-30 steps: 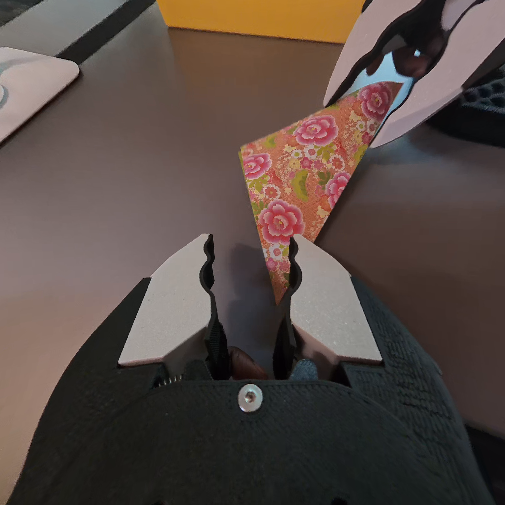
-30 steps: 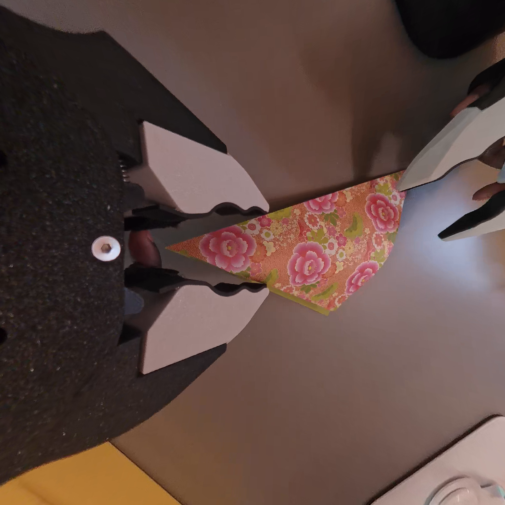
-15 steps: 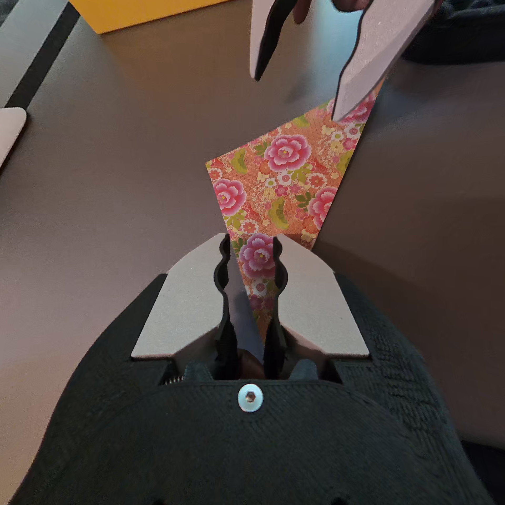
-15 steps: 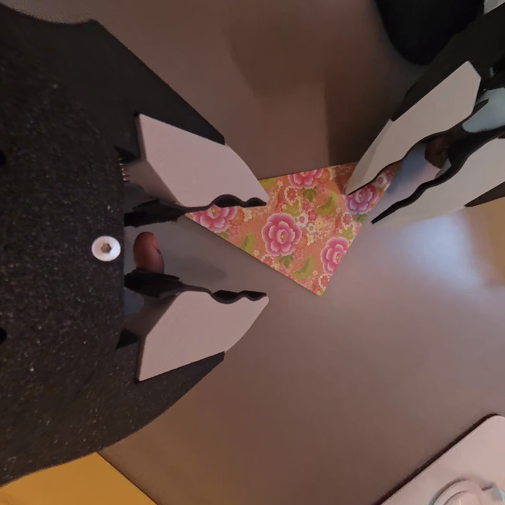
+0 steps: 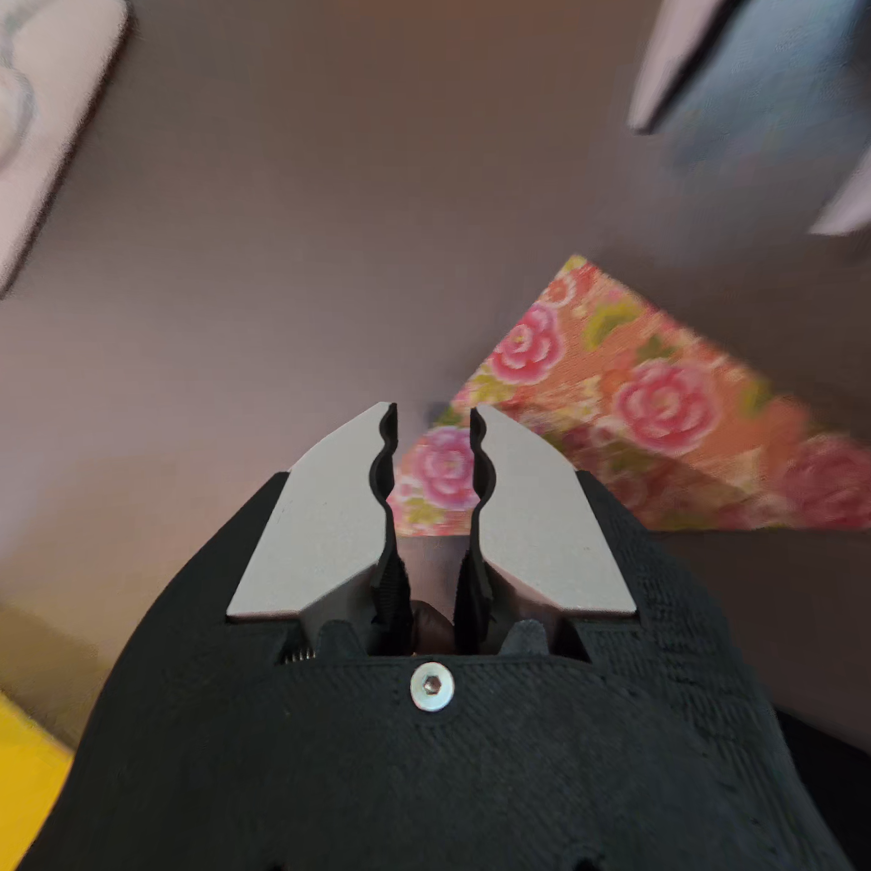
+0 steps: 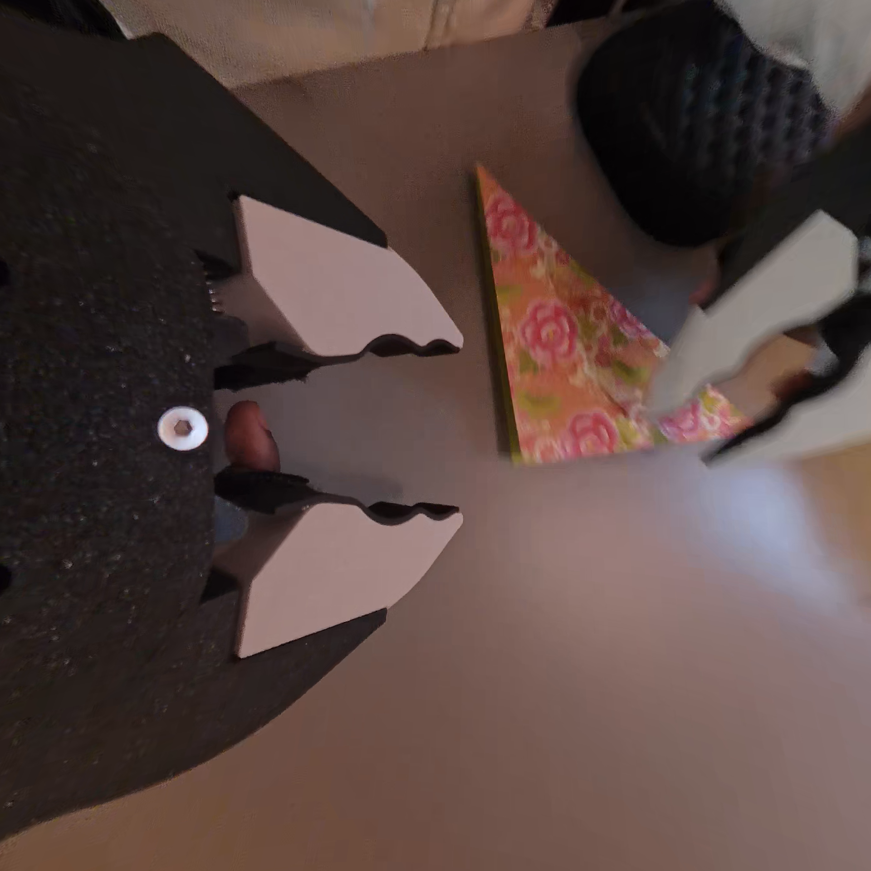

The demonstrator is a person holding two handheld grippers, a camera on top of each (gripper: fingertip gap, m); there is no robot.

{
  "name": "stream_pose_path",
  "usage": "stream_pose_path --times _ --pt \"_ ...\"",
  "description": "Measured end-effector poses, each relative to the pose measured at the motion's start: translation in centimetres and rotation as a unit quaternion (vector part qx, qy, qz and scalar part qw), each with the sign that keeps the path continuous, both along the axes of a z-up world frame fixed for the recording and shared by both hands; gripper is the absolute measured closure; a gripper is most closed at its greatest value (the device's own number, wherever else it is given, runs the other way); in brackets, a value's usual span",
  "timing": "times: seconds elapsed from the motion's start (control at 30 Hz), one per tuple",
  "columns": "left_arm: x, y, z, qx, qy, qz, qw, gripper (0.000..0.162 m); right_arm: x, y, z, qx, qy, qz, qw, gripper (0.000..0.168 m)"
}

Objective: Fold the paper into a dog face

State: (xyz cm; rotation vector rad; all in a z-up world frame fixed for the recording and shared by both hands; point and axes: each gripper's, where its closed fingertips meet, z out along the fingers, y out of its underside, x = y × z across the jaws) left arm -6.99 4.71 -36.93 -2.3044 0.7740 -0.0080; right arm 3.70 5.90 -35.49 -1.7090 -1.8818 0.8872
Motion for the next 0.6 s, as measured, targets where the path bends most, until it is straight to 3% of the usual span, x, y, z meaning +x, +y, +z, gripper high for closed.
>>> stream_pose_path --times 0.07,0.17,0.3,0.43,0.6 --pt "1.7 -1.0 0.3 -0.023 -0.038 -0.013 0.999 0.133 -0.8 1.2 0.7 0.013 0.025 0.007 1.000 0.115" --pt "1.7 -1.7 0.9 -0.018 -0.020 -0.015 1.000 0.132 -3.4 2.1 1.3 0.078 0.048 0.047 0.995 0.134" --pt "0.4 -3.1 0.6 -0.032 0.016 0.001 0.999 0.130 -6.7 -0.9 1.1 0.079 0.062 0.160 0.982 0.140" --pt "-0.3 -4.4 -1.0 -0.063 0.045 -0.006 0.997 0.127 -7.0 -3.4 -1.2 0.087 0.023 0.229 0.969 0.141" --pt "-0.8 -2.7 -0.8 -0.040 0.072 -0.024 0.996 0.127 -5.2 -2.9 -2.6 0.098 -0.026 0.164 0.981 0.140"
